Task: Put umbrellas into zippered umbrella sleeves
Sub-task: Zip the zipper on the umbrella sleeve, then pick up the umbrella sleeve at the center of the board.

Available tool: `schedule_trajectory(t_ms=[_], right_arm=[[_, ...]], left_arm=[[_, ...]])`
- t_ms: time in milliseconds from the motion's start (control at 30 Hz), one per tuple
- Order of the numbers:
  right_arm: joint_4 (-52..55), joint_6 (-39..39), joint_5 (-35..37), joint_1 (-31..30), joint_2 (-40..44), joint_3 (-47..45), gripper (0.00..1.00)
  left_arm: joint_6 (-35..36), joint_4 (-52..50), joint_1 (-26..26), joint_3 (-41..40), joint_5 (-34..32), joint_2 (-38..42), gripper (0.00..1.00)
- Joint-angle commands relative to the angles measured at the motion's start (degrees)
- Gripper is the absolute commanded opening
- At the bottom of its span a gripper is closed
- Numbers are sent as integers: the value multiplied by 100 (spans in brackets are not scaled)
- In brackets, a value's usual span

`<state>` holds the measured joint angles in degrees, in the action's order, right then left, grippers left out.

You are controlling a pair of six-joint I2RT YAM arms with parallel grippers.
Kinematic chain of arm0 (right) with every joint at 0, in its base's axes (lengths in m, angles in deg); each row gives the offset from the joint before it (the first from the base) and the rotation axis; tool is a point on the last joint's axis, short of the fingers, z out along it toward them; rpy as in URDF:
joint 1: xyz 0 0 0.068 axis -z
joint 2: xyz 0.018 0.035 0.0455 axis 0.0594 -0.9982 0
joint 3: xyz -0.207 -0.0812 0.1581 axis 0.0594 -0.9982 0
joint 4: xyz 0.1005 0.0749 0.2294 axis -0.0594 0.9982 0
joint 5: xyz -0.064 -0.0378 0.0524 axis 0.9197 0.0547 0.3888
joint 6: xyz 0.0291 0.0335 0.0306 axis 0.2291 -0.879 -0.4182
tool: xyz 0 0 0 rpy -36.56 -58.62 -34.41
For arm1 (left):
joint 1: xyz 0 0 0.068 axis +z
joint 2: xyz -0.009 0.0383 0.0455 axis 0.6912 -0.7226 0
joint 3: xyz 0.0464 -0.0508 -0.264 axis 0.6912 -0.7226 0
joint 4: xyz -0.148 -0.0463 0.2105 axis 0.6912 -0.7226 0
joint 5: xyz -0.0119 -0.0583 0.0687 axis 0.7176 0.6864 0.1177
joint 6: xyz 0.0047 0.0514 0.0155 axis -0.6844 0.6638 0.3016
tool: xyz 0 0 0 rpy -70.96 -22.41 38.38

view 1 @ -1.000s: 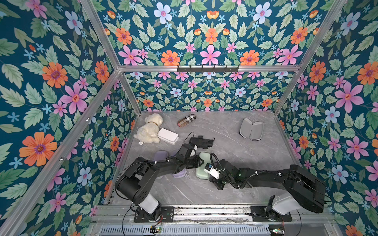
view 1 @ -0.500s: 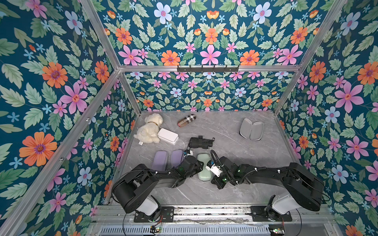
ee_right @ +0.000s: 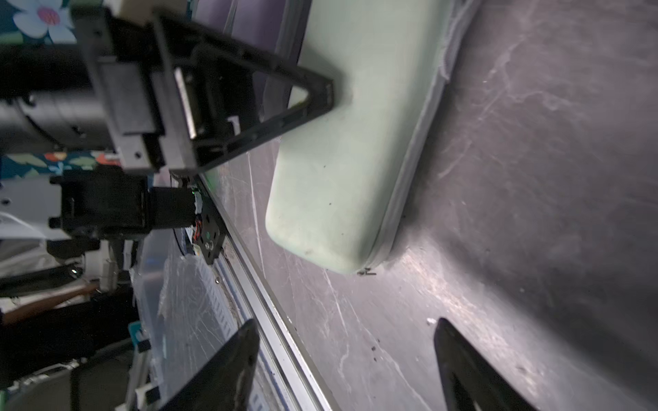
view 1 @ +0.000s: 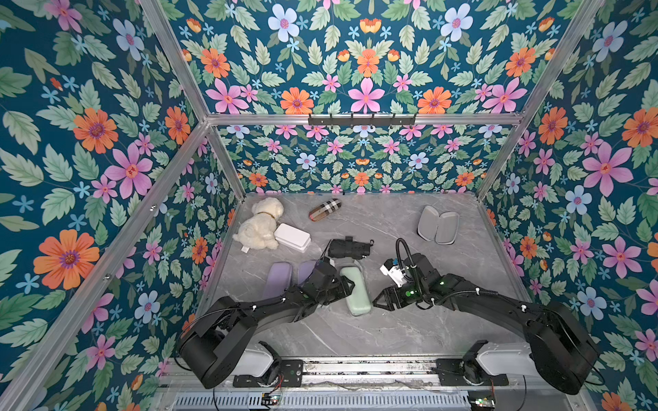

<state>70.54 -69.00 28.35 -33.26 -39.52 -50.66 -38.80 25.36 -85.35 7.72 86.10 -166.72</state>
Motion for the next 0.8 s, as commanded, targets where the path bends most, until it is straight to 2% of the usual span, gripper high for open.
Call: schedule_trajectory(t_ms=[0, 133, 267, 500, 667, 767], right_arm=[[-363, -920, -326, 12, -234, 28, 79], [-1182, -1598, -411, 12, -640, -29, 81], [-1248, -1621, -348, 10, -872, 69, 83], [-1116, -1206, -435, 15, -1358, 421, 84], [-1327, -1029, -770, -5, -2041, 594, 84], [-1507, -890, -939, -141, -2343, 641, 79]], left_arm=[[224, -511, 117, -80, 431, 283, 58], [114, -397, 140, -249, 545, 593, 67], [112, -553, 138, -395, 503, 787, 69], [-154, 495, 131, -947, 724, 700, 53], [-399, 1516, 94, -1252, 915, 175, 39], [-597, 2154, -11, -1396, 1007, -196, 28]])
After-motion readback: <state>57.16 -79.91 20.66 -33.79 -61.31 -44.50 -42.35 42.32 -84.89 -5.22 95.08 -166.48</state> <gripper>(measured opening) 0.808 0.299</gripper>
